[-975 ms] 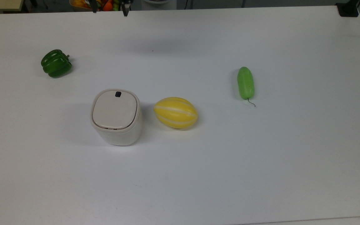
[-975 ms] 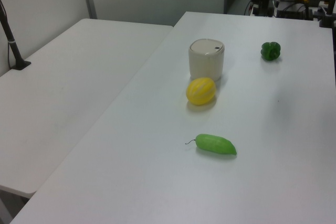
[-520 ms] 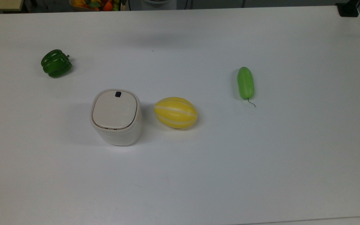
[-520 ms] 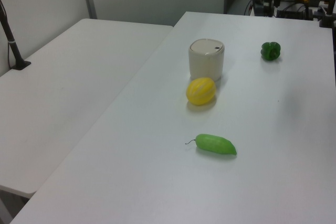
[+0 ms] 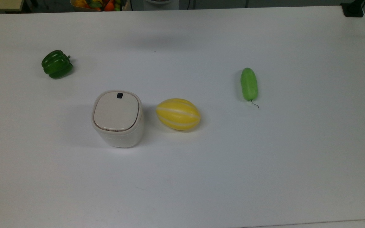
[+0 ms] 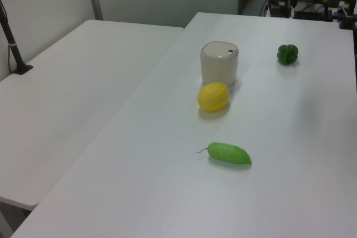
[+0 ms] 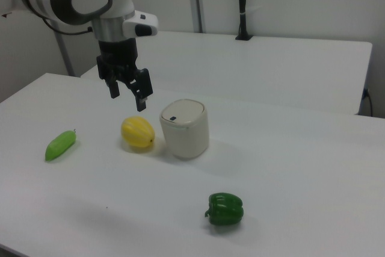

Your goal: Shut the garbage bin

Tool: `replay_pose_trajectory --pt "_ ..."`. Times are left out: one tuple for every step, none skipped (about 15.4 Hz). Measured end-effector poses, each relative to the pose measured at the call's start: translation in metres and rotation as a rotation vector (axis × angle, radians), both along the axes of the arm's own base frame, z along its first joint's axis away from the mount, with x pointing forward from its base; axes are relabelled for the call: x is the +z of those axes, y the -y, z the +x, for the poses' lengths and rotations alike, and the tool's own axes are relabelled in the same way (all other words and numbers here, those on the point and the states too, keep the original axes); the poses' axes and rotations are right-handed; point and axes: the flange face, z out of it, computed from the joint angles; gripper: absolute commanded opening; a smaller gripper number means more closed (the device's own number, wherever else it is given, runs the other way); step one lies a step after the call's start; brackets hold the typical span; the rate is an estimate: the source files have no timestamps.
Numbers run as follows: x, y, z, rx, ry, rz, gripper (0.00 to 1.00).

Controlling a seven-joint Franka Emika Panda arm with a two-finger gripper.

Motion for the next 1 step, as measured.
replay_pose_trajectory --pt "0.0029 0.0024 0.0005 -0.004 0.006 -0.001 1.00"
